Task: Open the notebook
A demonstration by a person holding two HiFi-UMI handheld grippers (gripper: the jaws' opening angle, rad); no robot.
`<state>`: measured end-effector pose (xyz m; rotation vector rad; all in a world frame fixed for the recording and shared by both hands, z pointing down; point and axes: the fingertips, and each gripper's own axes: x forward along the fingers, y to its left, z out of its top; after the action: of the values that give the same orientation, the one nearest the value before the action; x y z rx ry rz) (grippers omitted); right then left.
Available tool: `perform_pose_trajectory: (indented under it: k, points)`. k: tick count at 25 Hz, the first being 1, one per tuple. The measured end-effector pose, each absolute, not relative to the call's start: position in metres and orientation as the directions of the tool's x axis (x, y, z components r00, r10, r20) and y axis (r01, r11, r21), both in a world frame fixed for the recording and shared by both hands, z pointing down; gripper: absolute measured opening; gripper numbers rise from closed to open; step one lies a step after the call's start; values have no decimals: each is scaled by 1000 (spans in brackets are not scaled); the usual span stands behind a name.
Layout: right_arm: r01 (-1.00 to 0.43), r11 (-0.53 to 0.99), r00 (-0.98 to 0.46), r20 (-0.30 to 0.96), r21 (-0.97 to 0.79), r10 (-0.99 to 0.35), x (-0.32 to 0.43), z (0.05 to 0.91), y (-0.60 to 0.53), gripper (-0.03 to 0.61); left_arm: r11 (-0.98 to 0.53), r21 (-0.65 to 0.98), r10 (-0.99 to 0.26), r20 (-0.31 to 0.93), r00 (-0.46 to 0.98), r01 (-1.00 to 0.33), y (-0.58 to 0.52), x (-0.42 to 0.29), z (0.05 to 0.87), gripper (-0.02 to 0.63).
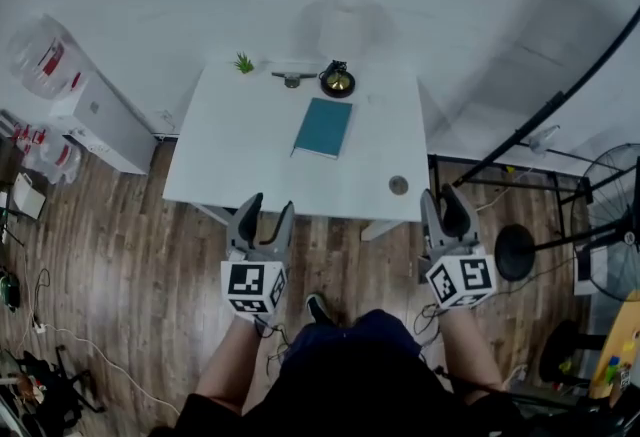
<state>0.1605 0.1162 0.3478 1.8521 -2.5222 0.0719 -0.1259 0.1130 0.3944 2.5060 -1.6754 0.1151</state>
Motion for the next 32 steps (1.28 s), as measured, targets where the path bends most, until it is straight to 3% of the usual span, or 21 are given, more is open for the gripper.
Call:
perform_pose_trajectory:
  k: [9, 20, 32]
  points:
    - [-953, 299, -302, 86, -52, -949, 164, 376, 58, 151, -411, 56, -889, 194, 414, -910, 55, -107, 427, 219]
    - [-906, 391, -403, 48, -162, -914, 180, 393, -62, 129, -322, -82, -910, 300, 285, -943, -31, -93, 451, 218]
    - [-899, 365, -400, 116, -242, -909, 222, 425, -138, 105, -375, -121, -852, 435, 291, -919, -109, -52, 511, 218]
